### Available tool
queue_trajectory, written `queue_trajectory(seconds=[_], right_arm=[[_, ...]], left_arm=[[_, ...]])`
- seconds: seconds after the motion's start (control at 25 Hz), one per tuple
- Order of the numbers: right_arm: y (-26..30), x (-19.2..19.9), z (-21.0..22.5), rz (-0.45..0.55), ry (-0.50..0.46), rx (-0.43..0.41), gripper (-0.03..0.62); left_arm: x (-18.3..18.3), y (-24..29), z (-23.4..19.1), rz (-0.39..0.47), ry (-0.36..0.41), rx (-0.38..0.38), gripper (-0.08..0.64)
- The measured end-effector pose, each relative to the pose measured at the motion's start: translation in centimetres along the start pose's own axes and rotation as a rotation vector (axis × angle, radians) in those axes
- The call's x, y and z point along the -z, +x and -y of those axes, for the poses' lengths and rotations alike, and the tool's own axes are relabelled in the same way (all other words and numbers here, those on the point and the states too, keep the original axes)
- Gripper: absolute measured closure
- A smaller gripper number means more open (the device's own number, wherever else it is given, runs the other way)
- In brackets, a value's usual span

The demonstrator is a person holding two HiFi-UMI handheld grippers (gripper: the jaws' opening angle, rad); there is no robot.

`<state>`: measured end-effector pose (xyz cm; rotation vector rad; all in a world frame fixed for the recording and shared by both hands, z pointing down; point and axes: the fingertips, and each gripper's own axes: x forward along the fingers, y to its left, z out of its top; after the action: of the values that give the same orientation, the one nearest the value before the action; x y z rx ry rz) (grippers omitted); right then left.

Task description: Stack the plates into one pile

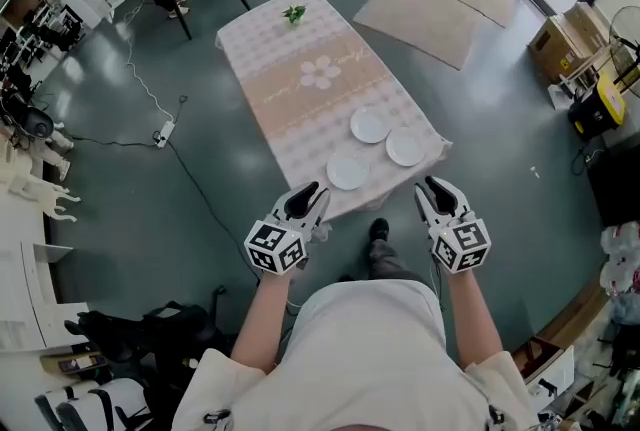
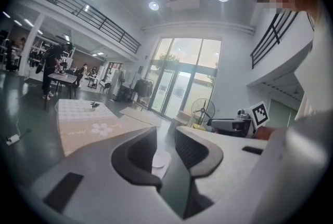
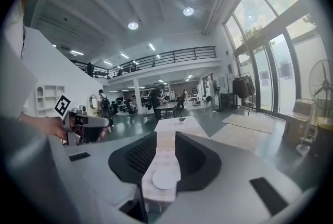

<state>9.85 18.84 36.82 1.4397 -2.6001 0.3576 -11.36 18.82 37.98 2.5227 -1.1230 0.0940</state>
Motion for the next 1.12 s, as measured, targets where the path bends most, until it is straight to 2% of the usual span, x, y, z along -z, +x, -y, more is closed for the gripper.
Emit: queue_trajectory(seconds=[0.12, 0.32, 0.6, 0.84, 1.12], right_arm=[[2.1, 0.0, 2.4, -0.019, 0.010, -0.013, 0.463], [5.6, -0.4, 5.9, -0.051, 0.017, -0.051, 0.463], [11.6, -0.8, 10.0, -0.086, 0.030, -0.133, 0.463], [15.4, -1.0, 12.6, -0.116, 0.041, -0.201, 0.463], [18.3, 0.2, 14.9, -0.165, 0.073, -0.235, 0.463]], left_arm=[[-0.7, 2.5, -1.2, 0.019, -0.054, -0.006, 0.446], [-1.2, 7.0, -2.4, -0.025, -0.002, -0.040, 0.446], [-2.0, 12.2, -4.8, -0.058, 0.018, -0.106, 0.446], [-2.6, 15.4, -6.4, -0.068, -0.007, -0.156, 0.446], [-2.2, 17.9, -8.2, -0.090, -0.045, -0.194, 0.446]])
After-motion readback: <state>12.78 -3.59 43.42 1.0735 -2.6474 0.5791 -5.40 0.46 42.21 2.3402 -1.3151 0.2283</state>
